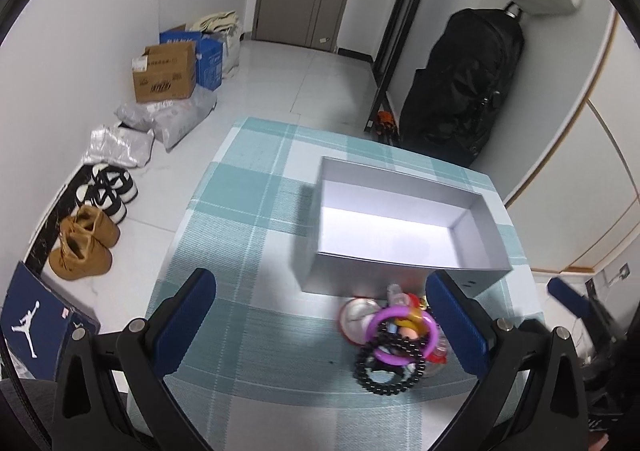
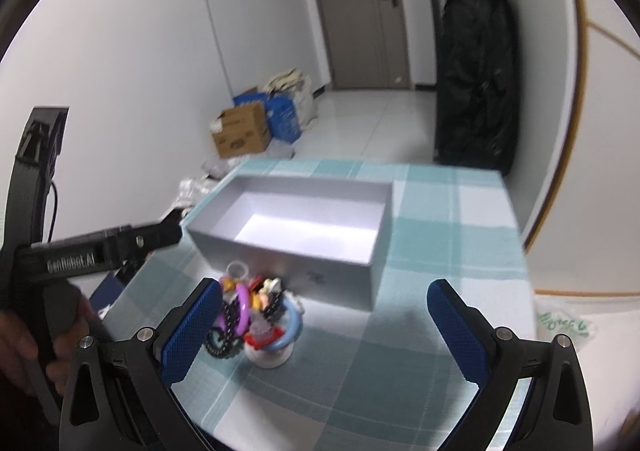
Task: Organize jewelry
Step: 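Lower the left gripper onto the pile and grasp the black bead bracelet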
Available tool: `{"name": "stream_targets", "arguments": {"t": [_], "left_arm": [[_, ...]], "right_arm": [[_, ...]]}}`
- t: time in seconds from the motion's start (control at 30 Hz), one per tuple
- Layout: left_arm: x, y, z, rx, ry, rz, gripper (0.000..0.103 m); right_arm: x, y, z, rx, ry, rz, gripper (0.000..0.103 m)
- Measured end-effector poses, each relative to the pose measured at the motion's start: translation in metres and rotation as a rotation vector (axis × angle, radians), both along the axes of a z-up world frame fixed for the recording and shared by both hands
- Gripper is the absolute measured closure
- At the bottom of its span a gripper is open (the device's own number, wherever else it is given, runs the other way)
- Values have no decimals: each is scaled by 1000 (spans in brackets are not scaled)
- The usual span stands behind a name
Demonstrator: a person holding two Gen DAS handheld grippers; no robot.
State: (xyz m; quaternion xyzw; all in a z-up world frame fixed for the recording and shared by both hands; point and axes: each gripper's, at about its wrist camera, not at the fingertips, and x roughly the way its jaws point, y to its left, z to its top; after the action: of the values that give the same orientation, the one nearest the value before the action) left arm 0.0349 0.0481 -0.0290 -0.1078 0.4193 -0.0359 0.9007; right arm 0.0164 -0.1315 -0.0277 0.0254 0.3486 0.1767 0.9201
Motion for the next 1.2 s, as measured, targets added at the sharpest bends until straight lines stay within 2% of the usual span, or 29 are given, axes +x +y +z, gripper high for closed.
{"name": "stream_targets", "arguments": {"t": [0.23, 0.3, 0.43, 0.53, 0.6, 0.73, 0.77, 0.87, 0.9, 1.2], "left_arm": [[6, 14, -17, -66, 84, -21, 1], [6, 14, -20, -79, 103, -48, 1], [3, 12, -25, -81, 139, -95, 1], [1, 10, -28, -78, 159, -126, 1], [0, 9, -30, -73, 168, -146, 1], [-4, 4, -36, -69, 195, -189, 1], [-5, 4, -37, -68, 198, -198, 1], [-6, -1, -39, -69, 209, -226, 1], [-7, -3, -40, -66, 212, -235, 1], [-6, -26, -45, 0, 216, -304, 1]], "right_arm": [[13, 18, -21, 17, 109, 106, 9], [15, 22, -25, 10, 132, 128, 19], [16, 27, -28, 27, 155, 174, 31], [18, 32, -31, 16, 164, 194, 43], [20, 33, -33, 27, 181, 207, 61], [22, 39, -38, 30, 206, 229, 77], [22, 40, -39, 38, 214, 243, 89], [21, 40, -39, 45, 217, 246, 93], [21, 39, -38, 47, 216, 243, 99], [19, 25, -29, 90, 202, 210, 98]]}}
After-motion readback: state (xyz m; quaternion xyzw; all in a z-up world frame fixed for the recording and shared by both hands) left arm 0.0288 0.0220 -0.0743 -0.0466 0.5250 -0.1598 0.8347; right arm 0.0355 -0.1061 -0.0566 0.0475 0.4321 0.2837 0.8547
